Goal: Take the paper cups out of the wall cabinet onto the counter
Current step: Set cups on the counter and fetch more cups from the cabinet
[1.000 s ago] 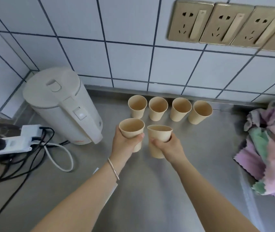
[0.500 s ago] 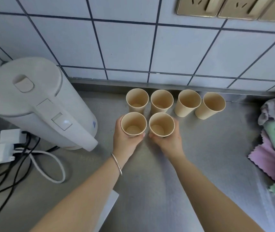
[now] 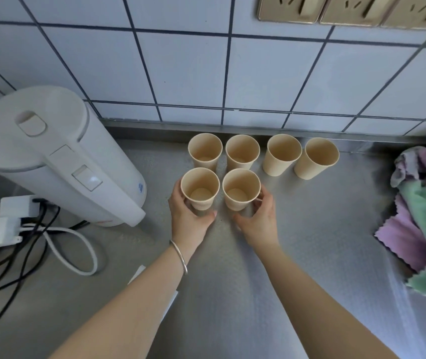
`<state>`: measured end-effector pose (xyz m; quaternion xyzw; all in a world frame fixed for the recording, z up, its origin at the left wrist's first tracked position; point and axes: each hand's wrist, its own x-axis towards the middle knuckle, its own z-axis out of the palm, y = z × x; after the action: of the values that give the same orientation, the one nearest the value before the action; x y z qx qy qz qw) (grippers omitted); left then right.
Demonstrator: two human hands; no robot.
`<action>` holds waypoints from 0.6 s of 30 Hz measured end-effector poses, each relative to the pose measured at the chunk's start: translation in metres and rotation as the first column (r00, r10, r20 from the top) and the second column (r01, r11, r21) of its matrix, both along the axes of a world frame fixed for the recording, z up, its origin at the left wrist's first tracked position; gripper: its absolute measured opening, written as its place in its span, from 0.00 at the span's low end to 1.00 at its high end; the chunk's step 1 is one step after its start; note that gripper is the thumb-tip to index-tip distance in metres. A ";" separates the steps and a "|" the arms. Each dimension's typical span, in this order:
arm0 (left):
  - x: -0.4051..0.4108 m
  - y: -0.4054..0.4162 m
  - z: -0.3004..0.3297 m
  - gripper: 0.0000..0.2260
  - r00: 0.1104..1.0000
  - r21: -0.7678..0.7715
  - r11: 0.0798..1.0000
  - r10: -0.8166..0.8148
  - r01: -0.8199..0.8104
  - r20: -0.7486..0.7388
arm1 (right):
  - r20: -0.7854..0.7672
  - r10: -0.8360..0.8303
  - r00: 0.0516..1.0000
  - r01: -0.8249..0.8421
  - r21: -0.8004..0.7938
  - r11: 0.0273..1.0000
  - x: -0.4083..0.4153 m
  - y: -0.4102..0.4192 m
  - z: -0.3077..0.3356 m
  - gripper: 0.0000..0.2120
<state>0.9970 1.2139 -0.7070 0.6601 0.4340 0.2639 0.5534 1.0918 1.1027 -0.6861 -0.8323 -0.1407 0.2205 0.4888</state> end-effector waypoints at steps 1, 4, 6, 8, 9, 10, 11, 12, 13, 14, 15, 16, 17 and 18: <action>-0.005 -0.005 0.004 0.45 0.999 -0.012 1.000 0.012 -0.012 -0.036 | 0.000 -0.015 1.000 0.015 -0.041 0.999 -0.003 -0.004 0.002 0.36; -0.016 -0.024 0.014 0.41 0.983 -0.049 0.991 0.120 -0.128 -0.140 | -0.015 -0.084 0.996 0.082 -0.103 0.991 -0.015 -0.017 0.005 0.33; -0.027 -0.039 0.024 0.34 0.969 -0.089 0.974 0.193 -0.208 -0.152 | -0.040 -0.120 0.992 0.116 -0.091 0.989 -0.026 -0.028 0.010 0.31; -0.035 -0.053 0.033 0.27 0.965 -0.102 0.969 0.209 -0.227 -0.161 | -0.062 -0.163 0.985 0.158 -0.084 0.984 -0.035 -0.041 0.015 0.28; -0.039 -0.061 0.037 0.24 0.969 -0.107 0.973 0.188 -0.207 -0.160 | -0.071 -0.190 0.979 0.185 -0.080 0.980 -0.040 -0.049 0.019 0.27; -0.042 -0.069 0.041 0.21 0.977 -0.112 0.980 0.147 -0.165 -0.156 | -0.086 -0.221 0.972 0.215 -0.076 0.974 -0.045 -0.057 0.022 0.26; -0.044 -0.078 0.046 0.18 0.984 -0.116 0.987 0.088 -0.107 -0.152 | -0.106 -0.257 0.961 0.250 -0.071 0.966 -0.050 -0.066 0.026 0.25; -0.044 -0.088 0.051 0.16 0.989 -0.125 0.991 0.017 -0.036 -0.149 | -0.130 -0.297 0.946 0.290 -0.065 0.955 -0.056 -0.076 0.030 0.24; -0.043 -0.097 0.055 0.15 0.988 -0.139 0.989 -0.062 0.043 -0.140 | -0.149 -0.339 0.929 0.334 -0.056 0.941 -0.062 -0.086 0.034 0.24; -0.042 -0.107 0.060 0.14 0.981 -0.154 0.980 -0.145 0.125 -0.126 | -0.156 -0.383 0.910 0.380 -0.048 0.924 -0.069 -0.097 0.038 0.23; -0.041 -0.117 0.063 0.13 0.967 -0.160 0.964 -0.230 0.211 -0.112 | -0.155 -0.430 0.889 0.429 -0.046 0.902 -0.076 -0.109 0.042 0.23; -0.040 -0.127 0.065 0.13 0.945 -0.157 0.943 -0.311 0.294 -0.101 | -0.151 -0.480 0.864 0.478 -0.050 0.877 -0.084 -0.123 0.046 0.22; -0.041 -0.138 0.067 0.13 0.915 -0.150 0.915 -0.392 0.376 -0.100 | -0.146 -0.530 0.835 0.528 -0.057 0.848 -0.094 -0.137 0.049 0.21; -0.043 -0.150 0.070 0.13 0.876 -0.144 0.878 -0.471 0.456 -0.100 | -0.141 -0.582 0.801 0.580 -0.060 0.813 -0.105 -0.153 0.053 0.20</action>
<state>0.9544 1.0635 -0.6369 0.7278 0.3133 0.0537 0.6077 0.9863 0.9495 -0.6328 -0.8194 0.1601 0.1245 0.5362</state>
